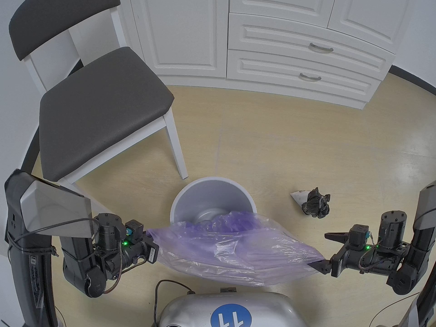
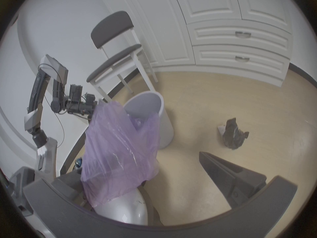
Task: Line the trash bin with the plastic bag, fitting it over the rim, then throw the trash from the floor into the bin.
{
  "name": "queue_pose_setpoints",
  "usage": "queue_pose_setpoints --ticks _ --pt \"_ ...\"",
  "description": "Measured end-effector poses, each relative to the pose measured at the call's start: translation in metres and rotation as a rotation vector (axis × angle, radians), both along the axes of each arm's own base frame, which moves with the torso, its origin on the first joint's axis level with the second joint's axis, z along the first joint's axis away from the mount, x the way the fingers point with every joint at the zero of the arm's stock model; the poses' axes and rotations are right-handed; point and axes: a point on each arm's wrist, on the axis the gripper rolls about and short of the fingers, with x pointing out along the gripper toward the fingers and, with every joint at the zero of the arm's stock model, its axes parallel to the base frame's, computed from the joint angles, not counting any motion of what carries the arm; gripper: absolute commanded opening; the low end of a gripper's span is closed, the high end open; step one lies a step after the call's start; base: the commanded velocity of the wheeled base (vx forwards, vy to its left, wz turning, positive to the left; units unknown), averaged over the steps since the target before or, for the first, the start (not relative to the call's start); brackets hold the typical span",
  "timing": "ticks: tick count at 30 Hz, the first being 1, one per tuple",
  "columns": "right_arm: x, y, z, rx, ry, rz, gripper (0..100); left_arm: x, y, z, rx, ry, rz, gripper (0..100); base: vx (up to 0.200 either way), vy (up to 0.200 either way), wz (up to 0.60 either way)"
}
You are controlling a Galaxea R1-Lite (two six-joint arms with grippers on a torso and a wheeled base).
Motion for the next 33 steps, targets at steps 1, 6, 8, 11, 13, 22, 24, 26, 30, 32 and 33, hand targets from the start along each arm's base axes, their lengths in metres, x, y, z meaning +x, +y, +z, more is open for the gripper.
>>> queue_pose_setpoints --ticks 1,6,8,11,13,22,24,26,30,32,33 --pt "0.001 -0.002 -0.005 -0.011 0.013 0.002 100 0.001 0.001 -0.001 0.002 0.003 0.002 0 0.0 0.0 0.0" --pt "0.006 -0.014 -0.021 -0.026 0.072 0.017 100 0.006 0.002 -0.008 0.003 0.008 0.015 0 0.0 0.0 0.0" --pt "0.007 -0.019 -0.025 -0.002 0.093 0.038 100 0.009 0.004 -0.01 0.003 0.009 0.022 0 0.0 0.0 0.0" --pt "0.008 -0.028 -0.028 0.036 0.109 0.066 100 0.011 0.005 -0.013 0.004 0.011 0.029 0 0.0 0.0 0.0" --pt "0.008 -0.035 -0.029 0.059 0.112 0.082 100 0.012 0.006 -0.014 0.004 0.013 0.032 0 0.0 0.0 0.0" --pt "0.007 -0.065 -0.032 0.141 0.07 0.181 100 0.015 0.01 -0.017 0.006 0.015 0.047 0 0.0 0.0 0.0" --pt "0.007 -0.069 -0.032 0.156 0.063 0.192 100 0.016 0.011 -0.017 0.006 0.016 0.052 0 0.0 0.0 0.0" --pt "0.006 -0.073 -0.032 0.158 0.053 0.189 100 0.016 0.012 -0.017 0.006 0.015 0.054 0 0.0 0.0 0.0" --pt "0.006 -0.078 -0.03 0.141 0.033 0.161 100 0.016 0.012 -0.016 0.005 0.013 0.055 0 0.0 0.0 0.0" --pt "0.006 -0.079 -0.027 0.118 0.022 0.13 100 0.015 0.011 -0.015 0.003 0.012 0.053 0 0.0 0.0 0.0" --pt "0.007 -0.079 -0.025 0.099 0.015 0.101 100 0.015 0.011 -0.014 0.002 0.009 0.051 0 0.0 0.0 0.0"
